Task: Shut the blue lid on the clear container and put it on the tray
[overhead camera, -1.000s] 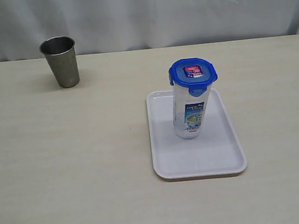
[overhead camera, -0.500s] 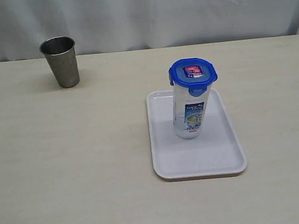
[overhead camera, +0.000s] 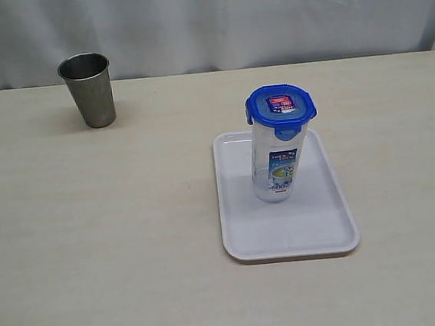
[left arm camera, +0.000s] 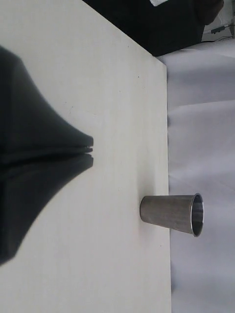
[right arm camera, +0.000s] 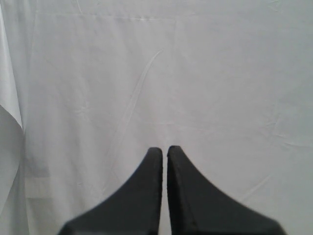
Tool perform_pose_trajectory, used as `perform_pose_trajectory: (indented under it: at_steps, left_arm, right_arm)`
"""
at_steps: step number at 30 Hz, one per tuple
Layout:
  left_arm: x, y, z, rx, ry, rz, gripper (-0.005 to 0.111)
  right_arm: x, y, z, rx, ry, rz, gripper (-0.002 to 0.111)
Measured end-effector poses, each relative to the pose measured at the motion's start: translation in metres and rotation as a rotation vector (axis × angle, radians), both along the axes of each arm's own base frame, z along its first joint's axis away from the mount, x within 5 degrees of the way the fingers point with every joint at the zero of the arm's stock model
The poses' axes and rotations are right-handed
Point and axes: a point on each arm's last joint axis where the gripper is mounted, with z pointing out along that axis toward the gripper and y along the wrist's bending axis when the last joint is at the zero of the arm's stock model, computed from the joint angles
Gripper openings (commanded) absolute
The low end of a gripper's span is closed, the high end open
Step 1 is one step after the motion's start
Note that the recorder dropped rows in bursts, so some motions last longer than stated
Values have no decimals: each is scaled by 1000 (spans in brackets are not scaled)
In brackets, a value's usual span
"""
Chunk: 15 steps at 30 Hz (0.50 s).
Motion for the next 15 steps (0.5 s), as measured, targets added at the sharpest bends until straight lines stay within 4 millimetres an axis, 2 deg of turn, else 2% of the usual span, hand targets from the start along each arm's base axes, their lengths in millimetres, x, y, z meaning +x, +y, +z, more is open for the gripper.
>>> perform_pose_trajectory:
  at_steps: [12,15]
  left_arm:
    - [0,0,-1,0,7,0,0]
    - [0,0,-1,0,7,0,0]
  right_arm:
    - [2,-3,1,9,-13,-34,4]
    - [-1,-6,-7,16,-28,-63,4]
